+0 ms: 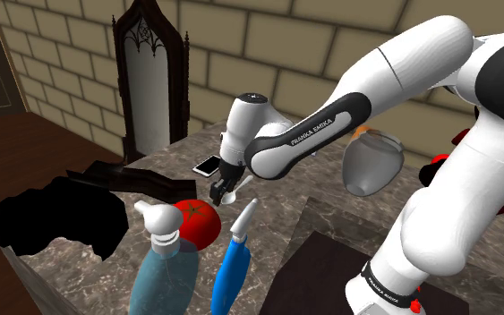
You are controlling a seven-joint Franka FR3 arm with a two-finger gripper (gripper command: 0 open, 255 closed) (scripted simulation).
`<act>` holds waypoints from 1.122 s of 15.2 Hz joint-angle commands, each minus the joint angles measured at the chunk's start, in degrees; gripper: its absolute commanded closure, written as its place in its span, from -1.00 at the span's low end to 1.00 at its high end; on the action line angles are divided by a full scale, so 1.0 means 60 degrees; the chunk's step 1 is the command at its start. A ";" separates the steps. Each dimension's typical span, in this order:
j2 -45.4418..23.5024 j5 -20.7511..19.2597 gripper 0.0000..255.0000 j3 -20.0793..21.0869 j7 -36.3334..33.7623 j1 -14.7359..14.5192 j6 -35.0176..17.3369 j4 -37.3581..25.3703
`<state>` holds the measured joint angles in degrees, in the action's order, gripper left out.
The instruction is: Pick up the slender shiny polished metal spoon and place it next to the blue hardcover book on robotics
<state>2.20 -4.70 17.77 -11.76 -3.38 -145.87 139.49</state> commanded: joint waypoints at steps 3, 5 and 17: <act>-0.0001 0.0000 1.00 -0.0001 0.0000 0.0001 -0.0001 0.0000; -0.0001 0.0000 1.00 -0.0001 0.0000 0.0001 -0.0001 0.0001; 0.0818 0.0485 1.00 -0.0052 0.0399 -0.0059 0.1204 -0.0434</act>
<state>6.74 -2.00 17.47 -9.49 -3.68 -139.35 137.21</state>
